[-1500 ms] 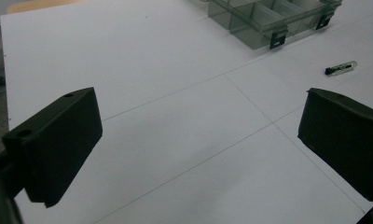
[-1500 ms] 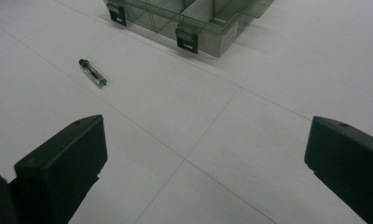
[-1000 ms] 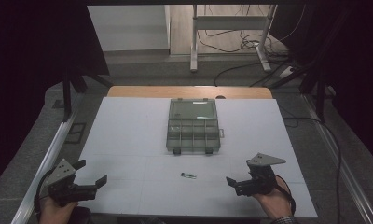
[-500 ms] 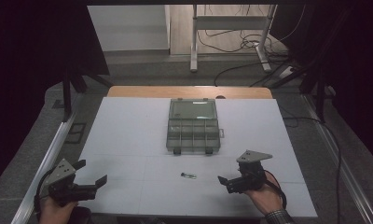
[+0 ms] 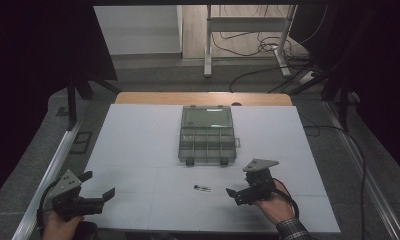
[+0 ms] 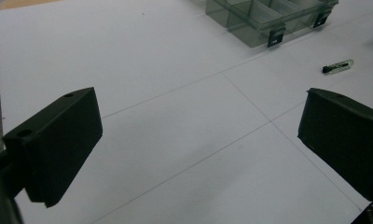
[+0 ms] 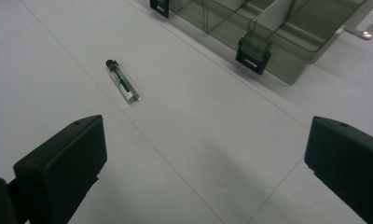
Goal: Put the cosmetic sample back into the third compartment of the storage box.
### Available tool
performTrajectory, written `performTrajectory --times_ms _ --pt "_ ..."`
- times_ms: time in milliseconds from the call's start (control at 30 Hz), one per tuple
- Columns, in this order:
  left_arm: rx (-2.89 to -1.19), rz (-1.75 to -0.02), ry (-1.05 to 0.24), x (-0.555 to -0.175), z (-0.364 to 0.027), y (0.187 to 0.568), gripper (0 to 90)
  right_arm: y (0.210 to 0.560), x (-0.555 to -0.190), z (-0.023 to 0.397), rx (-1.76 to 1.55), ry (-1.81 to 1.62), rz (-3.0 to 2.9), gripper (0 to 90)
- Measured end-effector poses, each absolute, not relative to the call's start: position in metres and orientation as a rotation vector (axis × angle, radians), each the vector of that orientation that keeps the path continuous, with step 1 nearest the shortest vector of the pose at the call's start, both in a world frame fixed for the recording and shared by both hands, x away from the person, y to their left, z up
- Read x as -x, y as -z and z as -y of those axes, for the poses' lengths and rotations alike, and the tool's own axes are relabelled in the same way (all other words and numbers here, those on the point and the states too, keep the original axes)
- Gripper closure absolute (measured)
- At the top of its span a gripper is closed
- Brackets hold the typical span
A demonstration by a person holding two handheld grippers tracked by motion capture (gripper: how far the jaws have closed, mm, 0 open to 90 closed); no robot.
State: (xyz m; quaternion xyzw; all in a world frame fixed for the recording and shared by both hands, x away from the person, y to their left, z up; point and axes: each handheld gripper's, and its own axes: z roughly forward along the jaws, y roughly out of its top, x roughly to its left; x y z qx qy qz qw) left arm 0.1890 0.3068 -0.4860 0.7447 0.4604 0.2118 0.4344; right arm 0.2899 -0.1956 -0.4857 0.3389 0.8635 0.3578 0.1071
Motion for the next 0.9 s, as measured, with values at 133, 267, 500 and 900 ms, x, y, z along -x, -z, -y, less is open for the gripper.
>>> performTrajectory --times_ms 133,267,500,900 --pt "-1.854 -1.145 -0.526 -0.189 -0.307 0.486 0.0 0.487 -0.292 0.190 -0.991 -1.036 -2.559 0.0" --pt "-1.857 -1.144 -0.528 -0.189 -0.307 0.486 0.0 0.488 -0.295 0.186 -0.997 -1.026 -2.569 0.0" --pt "-1.856 -1.141 -0.524 -0.189 -0.307 0.486 0.0 0.490 -0.299 0.176 -1.038 -1.022 -2.574 0.0" --pt "-1.858 -1.136 -0.521 -0.189 -0.307 0.486 0.0 0.490 -0.306 0.155 -1.038 -0.960 -2.615 0.0"
